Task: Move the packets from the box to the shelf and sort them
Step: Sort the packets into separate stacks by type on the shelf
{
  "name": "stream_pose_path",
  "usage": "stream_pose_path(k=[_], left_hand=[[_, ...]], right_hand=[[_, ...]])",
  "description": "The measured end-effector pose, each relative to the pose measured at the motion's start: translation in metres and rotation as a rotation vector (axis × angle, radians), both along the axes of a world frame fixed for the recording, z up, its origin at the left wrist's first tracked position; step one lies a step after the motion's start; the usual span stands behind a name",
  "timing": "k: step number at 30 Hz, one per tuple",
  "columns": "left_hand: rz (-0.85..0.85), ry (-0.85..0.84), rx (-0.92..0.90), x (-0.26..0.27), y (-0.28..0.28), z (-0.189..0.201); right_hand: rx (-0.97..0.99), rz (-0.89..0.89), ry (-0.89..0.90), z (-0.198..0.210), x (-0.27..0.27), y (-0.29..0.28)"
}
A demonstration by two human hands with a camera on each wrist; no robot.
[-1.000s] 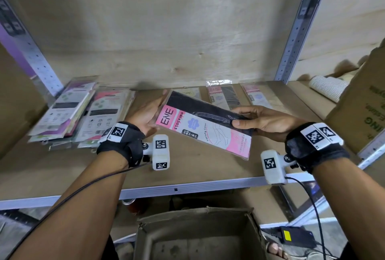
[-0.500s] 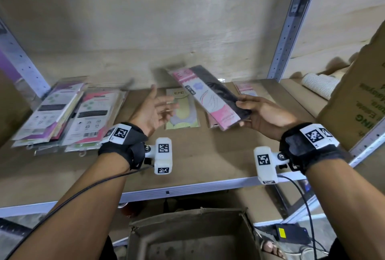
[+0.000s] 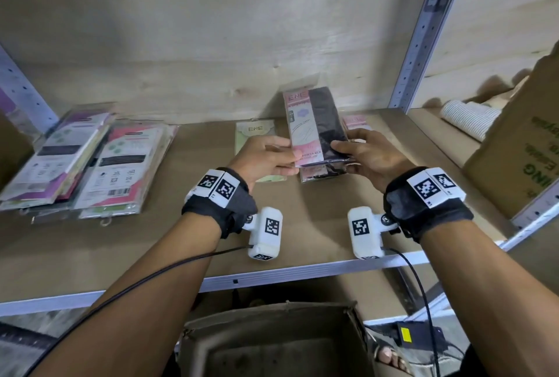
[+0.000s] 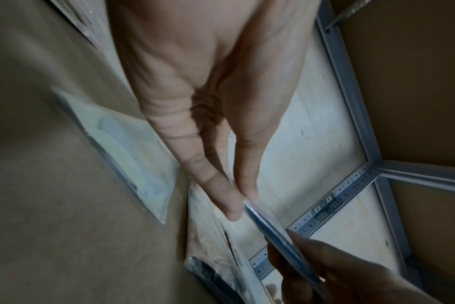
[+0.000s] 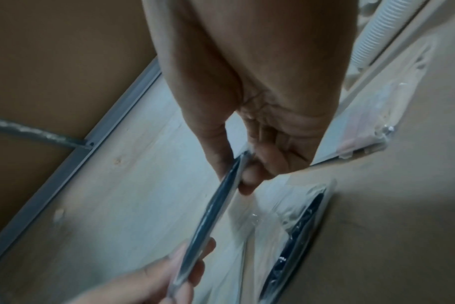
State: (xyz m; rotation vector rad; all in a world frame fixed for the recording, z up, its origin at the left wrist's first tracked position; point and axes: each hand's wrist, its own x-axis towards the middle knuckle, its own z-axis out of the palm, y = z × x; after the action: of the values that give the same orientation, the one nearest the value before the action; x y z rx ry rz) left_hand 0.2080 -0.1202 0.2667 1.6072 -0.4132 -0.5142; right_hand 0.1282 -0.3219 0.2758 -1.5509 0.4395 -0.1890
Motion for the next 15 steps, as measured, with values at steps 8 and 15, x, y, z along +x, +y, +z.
stream_pose_path(k=[8,15], left_hand=[[0.083,-0.061,0.176,0.005,-0.026,-0.006],[0.074,-0.063,0.319,0.011,-0.036,-0.007]], right_hand=[[-0.508,-0.023,0.2,0.005,0.018,-0.013],[-0.69,0.06,0.371,0.002,0.019,-0.009]])
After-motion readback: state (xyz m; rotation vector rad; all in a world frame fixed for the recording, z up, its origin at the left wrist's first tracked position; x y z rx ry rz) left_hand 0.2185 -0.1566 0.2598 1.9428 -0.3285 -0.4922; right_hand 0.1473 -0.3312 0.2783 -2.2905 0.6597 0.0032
